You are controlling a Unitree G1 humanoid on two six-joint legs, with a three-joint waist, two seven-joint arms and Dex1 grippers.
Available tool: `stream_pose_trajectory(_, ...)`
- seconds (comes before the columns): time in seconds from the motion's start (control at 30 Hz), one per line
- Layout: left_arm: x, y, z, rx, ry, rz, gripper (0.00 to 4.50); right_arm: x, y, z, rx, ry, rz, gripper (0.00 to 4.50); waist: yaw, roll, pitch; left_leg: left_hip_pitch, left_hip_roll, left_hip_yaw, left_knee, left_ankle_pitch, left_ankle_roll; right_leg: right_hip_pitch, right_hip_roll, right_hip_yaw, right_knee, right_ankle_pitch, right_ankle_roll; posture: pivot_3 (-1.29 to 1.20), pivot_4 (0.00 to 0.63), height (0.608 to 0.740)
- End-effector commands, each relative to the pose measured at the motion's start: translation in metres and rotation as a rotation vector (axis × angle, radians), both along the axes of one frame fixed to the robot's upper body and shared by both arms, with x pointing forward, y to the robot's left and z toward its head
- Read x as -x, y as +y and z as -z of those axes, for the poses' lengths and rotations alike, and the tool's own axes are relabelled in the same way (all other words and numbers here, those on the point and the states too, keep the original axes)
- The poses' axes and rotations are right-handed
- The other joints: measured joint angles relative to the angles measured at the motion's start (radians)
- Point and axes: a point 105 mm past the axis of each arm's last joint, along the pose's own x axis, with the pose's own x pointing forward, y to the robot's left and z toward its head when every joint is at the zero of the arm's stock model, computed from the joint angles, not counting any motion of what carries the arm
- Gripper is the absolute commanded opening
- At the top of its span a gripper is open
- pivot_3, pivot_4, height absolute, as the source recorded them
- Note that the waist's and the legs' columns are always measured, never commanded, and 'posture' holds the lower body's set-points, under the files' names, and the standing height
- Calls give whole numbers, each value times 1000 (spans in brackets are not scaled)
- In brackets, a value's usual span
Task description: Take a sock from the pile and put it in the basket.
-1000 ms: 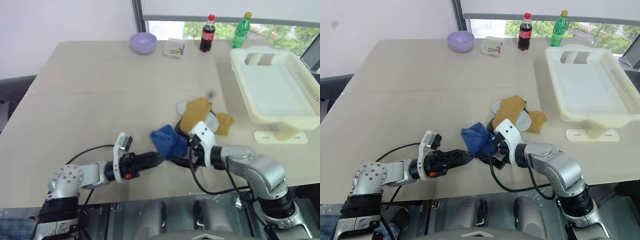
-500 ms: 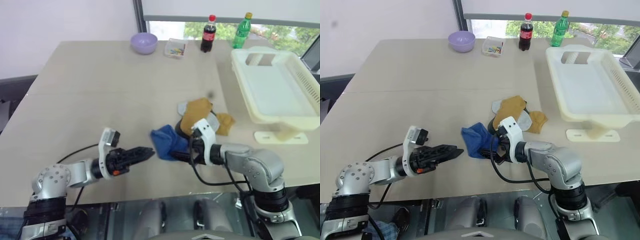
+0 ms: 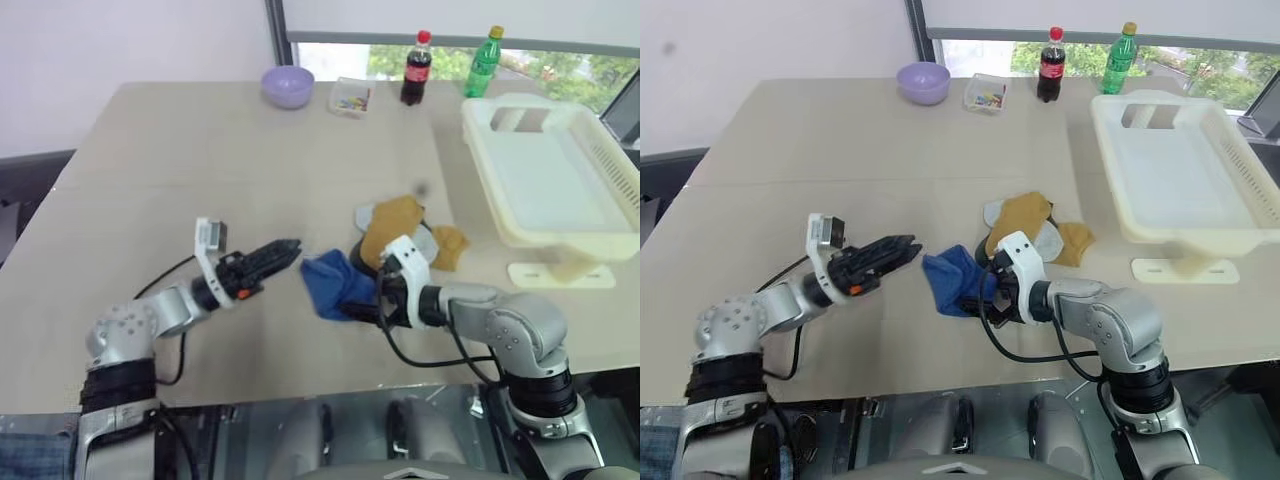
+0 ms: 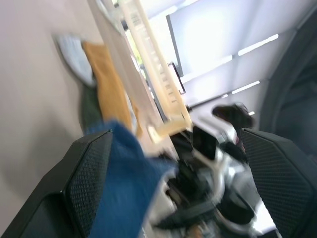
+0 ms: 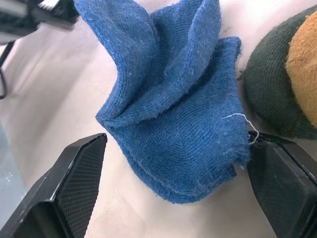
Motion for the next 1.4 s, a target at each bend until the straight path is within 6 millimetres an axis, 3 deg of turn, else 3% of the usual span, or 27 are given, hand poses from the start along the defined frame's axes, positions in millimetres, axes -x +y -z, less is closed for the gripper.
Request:
stream_pose_trajectory(0.03,-11,-11,2,-11,-10,7,4451,3,0,6,18,26,5,4500,1,0,0,0,0,0,0,0,-1,0,0,0,0,0,0,0,150,740)
stream_pose_trajectory(0.23,-5,-35,15,-34,22,111,4451,5,3,7,12,36,9,4500,-1,0,0,0,0,0,0,0,-1,0,1,0,0,0,0,0,150,740)
stream_pose_trajectory(0.67,0,-47,20,-19,34,183,4451,8,11,7,-11,62,8,4500,-1,0,0,1,1,0,0,0,1,0,1,1,2,0,0,0,150,740)
stream_pose_trajectory(1.0,2,-67,20,5,27,253,4451,10,4,17,22,117,12,4500,0,0,0,2,1,1,0,-1,1,1,1,1,2,0,0,0,150,740)
stream_pose_trajectory(1.1,1,-66,19,4,24,251,4500,12,0,21,38,125,7,3696,1,-1,0,2,1,1,0,-1,1,1,1,1,2,0,0,0,150,740)
stream_pose_trajectory(1.37,0,-62,21,-2,25,243,4500,11,-5,28,81,119,1,236,0,-1,0,2,1,1,0,-1,1,1,1,2,1,0,0,0,150,740)
stream_pose_trajectory(1.4,0,-62,20,-3,24,242,4500,12,-4,28,82,120,-2,51,0,-1,0,2,1,1,0,-1,1,1,1,2,1,0,0,0,150,740)
